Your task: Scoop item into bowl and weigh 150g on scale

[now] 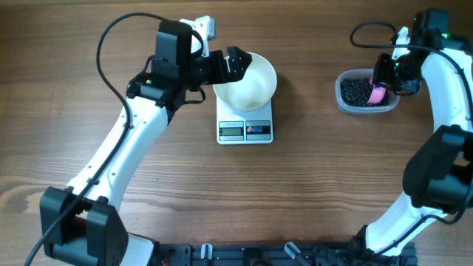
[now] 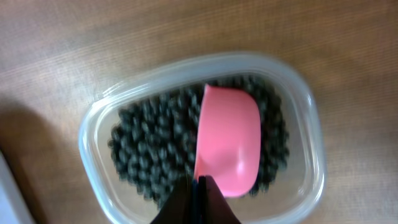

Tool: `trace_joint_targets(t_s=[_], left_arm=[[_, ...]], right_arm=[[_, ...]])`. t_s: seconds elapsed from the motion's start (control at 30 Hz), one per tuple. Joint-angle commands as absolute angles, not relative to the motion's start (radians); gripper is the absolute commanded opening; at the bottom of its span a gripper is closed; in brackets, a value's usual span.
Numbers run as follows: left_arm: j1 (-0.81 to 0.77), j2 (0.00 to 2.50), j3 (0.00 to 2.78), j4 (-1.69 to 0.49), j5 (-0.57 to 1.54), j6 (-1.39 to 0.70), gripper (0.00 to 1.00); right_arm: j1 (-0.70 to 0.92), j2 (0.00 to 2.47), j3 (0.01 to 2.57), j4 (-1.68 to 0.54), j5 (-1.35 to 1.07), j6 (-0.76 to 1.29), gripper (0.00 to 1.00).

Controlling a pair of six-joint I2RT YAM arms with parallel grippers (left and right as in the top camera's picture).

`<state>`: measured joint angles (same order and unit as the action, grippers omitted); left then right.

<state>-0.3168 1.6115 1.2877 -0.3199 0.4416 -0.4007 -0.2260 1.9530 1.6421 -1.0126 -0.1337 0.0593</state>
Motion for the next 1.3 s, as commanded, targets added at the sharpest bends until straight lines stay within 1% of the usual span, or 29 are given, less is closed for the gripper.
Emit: trace_joint_targets(t_s=[0.0,0.03,0.13,0.2,0.33,0.4,0.47,0.5,0.57,0.7,0.77,0.8,0.83,0.87,0.9,0.97,1.03,1.07,1.1,1.27], left_arm=[[-0.345,1.597,1.298,-0.324,0.424,-0.329,1.0],[-0.366,1.597,1.298,-0.342,0.405,-0.316,1.0],[-0.398,1.597,1.298,-0.372,0.36,-0.297,1.0],[-0.422,1.597,1.298,-0.38,0.338,-0.29,1.0],[-0.443,1.597,1.298,-0.38,0.327,-0.291,1.0],[-0.443,1.597,1.298,-0.381,0.319,-0.291,1.0],[-0.443,1.597,1.298,-0.395,0.32,-0.291,1.0],[-0.443,1.597,1.298,-0.403,0.319,-0.29,1.0],[-0.443,1.599,1.298,-0.406,0.316,-0.29,1.0],[-0.443,1.599,1.298,-0.409,0.315,-0.29,1.0],[-0.451,1.6,1.298,-0.425,0.304,-0.265,1.0],[-0.457,1.6,1.298,-0.434,0.297,-0.249,1.0],[-0.461,1.6,1.298,-0.448,0.284,-0.238,1.0],[-0.461,1.6,1.298,-0.466,0.263,-0.239,1.0],[-0.461,1.6,1.298,-0.473,0.253,-0.238,1.0],[-0.461,1.6,1.298,-0.483,0.249,-0.239,1.0],[-0.461,1.6,1.298,-0.489,0.249,-0.239,1.0],[-0.461,1.6,1.298,-0.491,0.249,-0.239,1.0],[-0.462,1.6,1.298,-0.492,0.249,-0.239,1.0],[-0.463,1.6,1.298,-0.492,0.249,-0.239,1.0]], right_arm=[[-0.227,1.978,1.602,-0.959,-0.179,0.056,0.04],[-0.227,1.978,1.602,-0.955,-0.255,0.056,0.04],[-0.227,1.978,1.602,-1.023,-0.354,0.053,0.04],[-0.227,1.978,1.602,-1.038,-0.339,0.042,0.05],[-0.228,1.981,1.602,-0.9,-0.286,0.057,0.04],[-0.228,1.986,1.602,-0.916,-0.29,0.081,0.04],[-0.227,1.99,1.602,-0.997,-0.29,0.077,0.04],[-0.226,1.99,1.594,-1.045,-0.29,0.053,0.04],[-0.226,1.99,1.594,-1.066,-0.294,0.026,0.05],[-0.227,1.991,1.594,-0.95,-0.297,0.027,0.05],[-0.227,1.991,1.595,-0.941,-0.297,0.029,0.05],[-0.227,1.991,1.594,-0.955,-0.297,0.027,0.07],[-0.227,1.991,1.594,-0.97,-0.297,0.026,0.11],[-0.227,1.991,1.594,-0.985,-0.297,0.026,0.26],[-0.227,1.991,1.594,-0.987,-0.297,0.026,0.38],[-0.227,1.991,1.595,-0.985,-0.297,0.026,0.43],[-0.227,1.99,1.599,-0.98,-0.297,0.027,0.61],[-0.227,1.99,1.606,-0.982,-0.297,0.027,0.67],[-0.227,1.989,1.618,-0.987,-0.296,0.026,0.72],[-0.229,1.95,1.704,-0.983,-0.286,0.027,0.78]])
